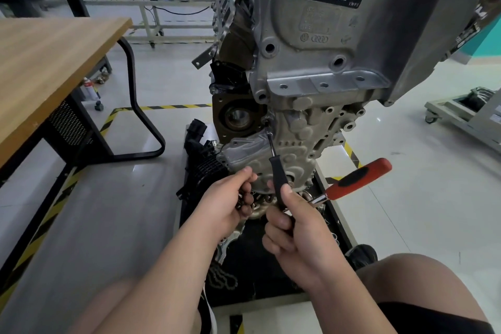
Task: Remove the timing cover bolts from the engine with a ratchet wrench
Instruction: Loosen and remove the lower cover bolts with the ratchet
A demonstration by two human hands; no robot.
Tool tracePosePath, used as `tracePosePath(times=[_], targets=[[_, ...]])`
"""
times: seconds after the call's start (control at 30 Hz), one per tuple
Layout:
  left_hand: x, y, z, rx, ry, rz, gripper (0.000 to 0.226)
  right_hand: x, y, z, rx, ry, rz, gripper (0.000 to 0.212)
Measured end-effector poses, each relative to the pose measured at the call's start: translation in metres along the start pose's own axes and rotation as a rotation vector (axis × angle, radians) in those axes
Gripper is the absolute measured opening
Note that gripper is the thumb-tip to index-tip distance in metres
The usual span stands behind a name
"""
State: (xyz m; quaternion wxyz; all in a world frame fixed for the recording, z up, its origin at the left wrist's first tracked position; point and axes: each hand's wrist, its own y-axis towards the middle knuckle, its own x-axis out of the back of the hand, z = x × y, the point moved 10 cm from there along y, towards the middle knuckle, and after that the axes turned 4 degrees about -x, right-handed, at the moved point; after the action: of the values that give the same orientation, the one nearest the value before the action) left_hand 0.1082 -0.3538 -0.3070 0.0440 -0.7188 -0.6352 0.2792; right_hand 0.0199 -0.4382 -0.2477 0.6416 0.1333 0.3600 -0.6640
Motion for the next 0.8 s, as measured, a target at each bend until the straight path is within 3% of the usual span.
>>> tracePosePath(times=[0.13, 0.2, 0.33, 0.4, 0.6, 0.7, 0.8], targets=[[-0.001, 0.002, -0.005, -0.014, 0.019, -0.034, 0.03, 0.0, -0.002, -0.002, -0.042, 0.038, 0.018, 0.037], [0.001, 0.004, -0.008, -0.008, 0.022, -0.058, 0.035, 0.003, -0.002, -0.001, -0.037, -0.024, 0.002, 0.031], [0.001, 0.01, -0.011, 0.018, -0.032, -0.06, 0.034, 0.024, -0.006, 0.012, 0.063, -0.502, -0.098, 0.016], [0.003, 0.013, -0.013, 0.013, -0.038, -0.067, 0.03, 0.034, -0.008, 0.011, 0.041, -0.602, -0.074, 0.014], [0.019, 0.018, -0.017, -0.011, -0.061, -0.117, 0.024, 0.062, -0.004, 0.016, -0.053, -0.513, -0.03, 0.017], [0.02, 0.018, -0.017, -0.016, -0.071, -0.09, 0.026, 0.069, 0.001, 0.01, -0.13, -0.486, -0.014, 0.036], [0.022, 0.019, -0.017, -0.012, -0.064, -0.076, 0.027, 0.073, 0.004, 0.006, -0.165, -0.475, 0.002, 0.03]])
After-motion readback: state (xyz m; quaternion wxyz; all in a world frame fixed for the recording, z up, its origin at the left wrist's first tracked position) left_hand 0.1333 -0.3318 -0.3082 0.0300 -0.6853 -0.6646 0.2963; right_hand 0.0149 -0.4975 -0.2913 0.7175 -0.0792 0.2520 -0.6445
